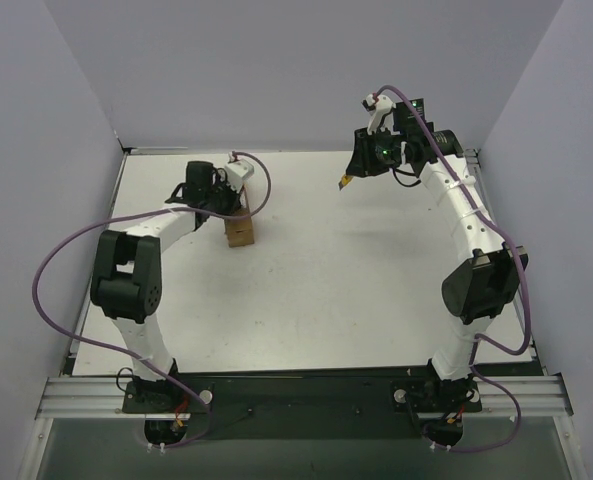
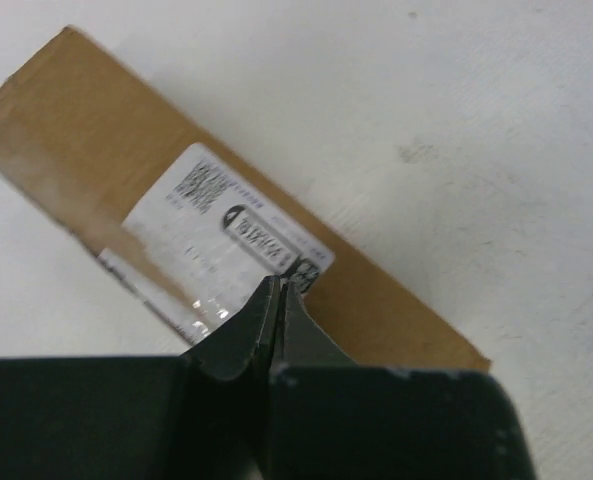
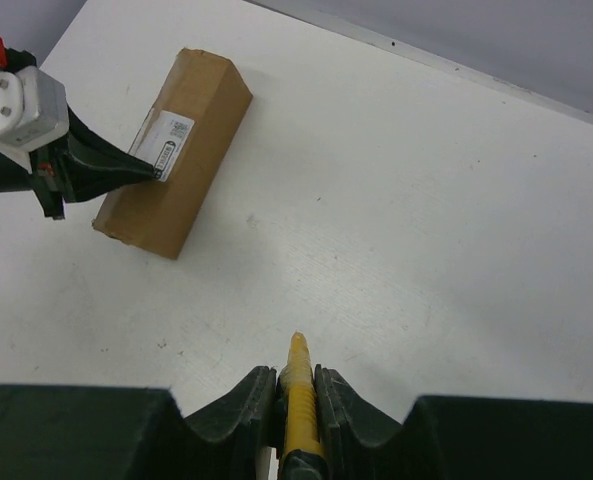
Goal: Unpack the express box
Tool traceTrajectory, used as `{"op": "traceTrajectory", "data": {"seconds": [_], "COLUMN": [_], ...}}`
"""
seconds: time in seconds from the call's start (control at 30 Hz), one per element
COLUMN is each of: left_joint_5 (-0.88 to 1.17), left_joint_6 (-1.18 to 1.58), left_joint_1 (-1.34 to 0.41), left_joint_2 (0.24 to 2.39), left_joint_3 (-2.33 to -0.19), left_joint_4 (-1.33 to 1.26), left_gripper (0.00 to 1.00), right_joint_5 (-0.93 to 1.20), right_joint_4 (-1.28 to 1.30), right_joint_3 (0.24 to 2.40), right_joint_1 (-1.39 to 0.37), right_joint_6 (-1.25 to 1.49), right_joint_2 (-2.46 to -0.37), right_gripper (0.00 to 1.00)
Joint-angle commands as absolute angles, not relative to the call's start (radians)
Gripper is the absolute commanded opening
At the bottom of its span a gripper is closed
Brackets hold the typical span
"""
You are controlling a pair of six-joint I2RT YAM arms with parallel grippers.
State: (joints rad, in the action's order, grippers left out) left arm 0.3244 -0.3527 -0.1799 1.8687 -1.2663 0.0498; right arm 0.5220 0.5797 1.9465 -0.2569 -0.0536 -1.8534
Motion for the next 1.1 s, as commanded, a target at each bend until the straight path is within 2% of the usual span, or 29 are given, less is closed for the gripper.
{"op": "traceTrajectory", "data": {"seconds": [0.0, 0.17, 0.27, 0.4, 0.43, 0.47, 0.6, 0.7, 0.77, 0.93, 1.07], "left_joint_5": [0.434, 0.499, 0.563, 0.508, 0.490, 0.468, 0.381, 0.315, 0.227, 0.037, 0.078], "left_joint_6": [-0.385, -0.411, -0.323, -0.229, -0.198, -0.186, -0.173, -0.158, -0.143, -0.205, -0.274], "left_joint_1": [-0.280, -0.371, -0.367, -0.324, -0.293, -0.275, -0.203, -0.157, -0.140, -0.129, -0.118], "left_joint_2": [1.855, 1.848, 1.816, 1.802, 1.819, 1.834, 2.004, 2.142, 2.186, 2.249, 2.318], "left_joint_3": [-1.235, -1.239, -1.253, -1.347, -1.405, -1.434, -1.627, -1.788, -1.851, -1.891, -1.956], "left_joint_4": [0.086, 0.123, 0.065, 0.025, 0.018, 0.015, 0.020, 0.037, 0.015, -0.084, -0.074], "left_gripper": [0.00, 0.00, 0.00, 0.00, 0.03, 0.21, 0.51, 0.60, 0.62, 0.61, 0.60], "right_joint_5": [0.551, 0.558, 0.557, 0.545, 0.548, 0.549, 0.551, 0.542, 0.537, 0.511, 0.497], "right_joint_4": [0.560, 0.560, 0.560, 0.558, 0.558, 0.558, 0.555, 0.555, 0.557, 0.555, 0.560], "right_joint_3": [1.944, 1.956, 1.962, 1.962, 1.962, 1.967, 1.970, 1.967, 1.965, 1.947, 1.914], "right_joint_1": [-0.264, -0.261, -0.259, -0.256, -0.256, -0.256, -0.256, -0.256, -0.258, -0.258, -0.259], "right_joint_6": [-0.057, -0.060, -0.057, -0.046, -0.045, -0.040, -0.037, -0.043, -0.049, -0.074, -0.083], "right_joint_2": [-1.824, -1.842, -1.848, -1.862, -1.864, -1.865, -1.882, -1.888, -1.887, -1.871, -1.858], "right_gripper": [0.00, 0.00, 0.00, 0.00, 0.00, 0.00, 0.00, 0.00, 0.00, 0.00, 0.00]}}
